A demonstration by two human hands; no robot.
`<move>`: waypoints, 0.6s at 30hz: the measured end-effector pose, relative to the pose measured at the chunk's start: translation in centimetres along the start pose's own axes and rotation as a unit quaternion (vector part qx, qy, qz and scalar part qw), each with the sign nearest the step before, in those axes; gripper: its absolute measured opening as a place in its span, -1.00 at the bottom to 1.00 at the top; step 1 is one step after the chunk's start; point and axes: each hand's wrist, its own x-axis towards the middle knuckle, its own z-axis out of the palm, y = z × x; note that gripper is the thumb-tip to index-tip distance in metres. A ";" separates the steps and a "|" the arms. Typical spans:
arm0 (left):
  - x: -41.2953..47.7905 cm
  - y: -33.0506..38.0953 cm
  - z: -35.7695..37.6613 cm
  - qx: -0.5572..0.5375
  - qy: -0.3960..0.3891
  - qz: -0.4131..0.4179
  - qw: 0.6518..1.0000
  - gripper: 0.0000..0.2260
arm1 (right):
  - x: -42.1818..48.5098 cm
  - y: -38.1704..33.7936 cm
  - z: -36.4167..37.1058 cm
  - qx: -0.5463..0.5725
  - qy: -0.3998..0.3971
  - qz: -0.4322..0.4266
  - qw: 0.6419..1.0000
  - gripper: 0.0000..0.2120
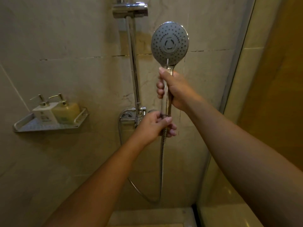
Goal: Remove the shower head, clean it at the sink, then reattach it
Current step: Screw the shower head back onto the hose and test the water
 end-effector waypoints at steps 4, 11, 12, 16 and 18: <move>1.7 0.6 -1.2 0.013 0.030 0.009 0.999 -0.82 | 0.2 -0.3 -1.4 -0.113 -0.005 0.009 0.994 -0.77; 7.2 4.7 -3.6 0.014 0.034 0.066 0.997 -0.82 | 4.6 -4.4 -2.5 -0.336 -0.047 0.000 0.941 -0.74; 8.1 5.6 -4.0 0.018 0.024 0.073 0.997 -0.81 | 5.7 -5.4 -2.5 -0.341 -0.039 -0.005 0.939 -0.72; 12.2 9.6 -6.0 0.048 0.022 0.108 0.993 -0.79 | 9.9 -9.5 -1.9 -0.331 0.012 -0.027 0.943 -0.75; 14.2 11.3 -7.1 0.068 0.023 0.117 0.991 -0.80 | 12.2 -11.4 -1.4 -0.335 0.035 -0.053 0.940 -0.73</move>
